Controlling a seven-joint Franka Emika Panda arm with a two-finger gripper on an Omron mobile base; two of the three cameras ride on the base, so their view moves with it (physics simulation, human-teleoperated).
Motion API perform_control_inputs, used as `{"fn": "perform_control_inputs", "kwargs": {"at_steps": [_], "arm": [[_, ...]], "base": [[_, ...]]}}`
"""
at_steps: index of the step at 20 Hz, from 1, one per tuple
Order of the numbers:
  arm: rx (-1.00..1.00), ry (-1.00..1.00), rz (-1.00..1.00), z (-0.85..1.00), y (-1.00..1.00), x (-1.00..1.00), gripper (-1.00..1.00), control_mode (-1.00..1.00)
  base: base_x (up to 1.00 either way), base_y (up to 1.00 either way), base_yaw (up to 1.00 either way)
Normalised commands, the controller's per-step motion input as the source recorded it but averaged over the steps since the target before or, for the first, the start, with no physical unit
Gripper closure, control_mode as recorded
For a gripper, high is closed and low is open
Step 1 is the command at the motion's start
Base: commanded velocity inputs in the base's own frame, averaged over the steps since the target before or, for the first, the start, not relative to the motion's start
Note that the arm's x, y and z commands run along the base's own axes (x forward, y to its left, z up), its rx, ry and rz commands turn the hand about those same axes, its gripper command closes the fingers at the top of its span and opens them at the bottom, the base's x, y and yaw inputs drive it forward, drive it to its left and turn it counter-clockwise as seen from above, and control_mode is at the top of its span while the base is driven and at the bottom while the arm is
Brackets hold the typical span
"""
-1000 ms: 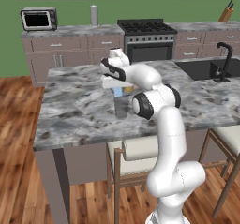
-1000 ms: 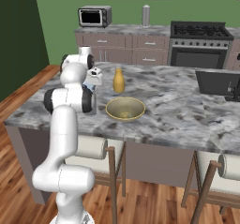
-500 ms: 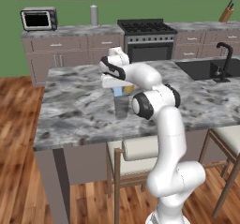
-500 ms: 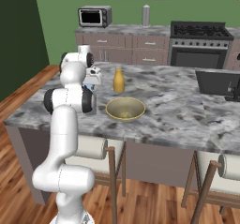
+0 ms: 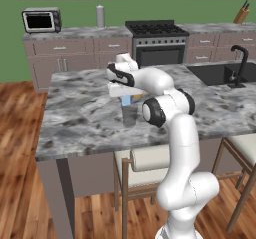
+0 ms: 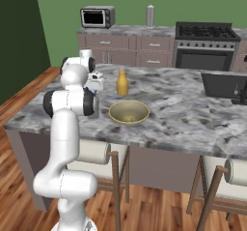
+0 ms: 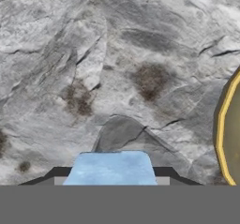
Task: There are two ice cubes in the ice bowl. Place both ice cubes in the glass cup.
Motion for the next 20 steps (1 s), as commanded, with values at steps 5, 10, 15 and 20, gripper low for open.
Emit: {"fn": "perform_control_inputs", "kwargs": {"at_steps": [5,10,15,20], "arm": [[0.0,-0.02,0.0,-0.05,0.0,0.11,1.0,-1.0],[0.0,-0.01,0.0,0.0,0.0,0.04,1.0,-1.0],[0.0,0.0,0.0,0.0,-0.09,-0.11,-1.0,-1.0],[0.0,-0.03,0.0,0.0,-0.19,-0.26,-1.0,-1.0]], "base": [[0.0,0.0,0.0],[0.0,0.0,0.0],[0.0,0.0,0.0],[0.0,0.0,0.0]]}}
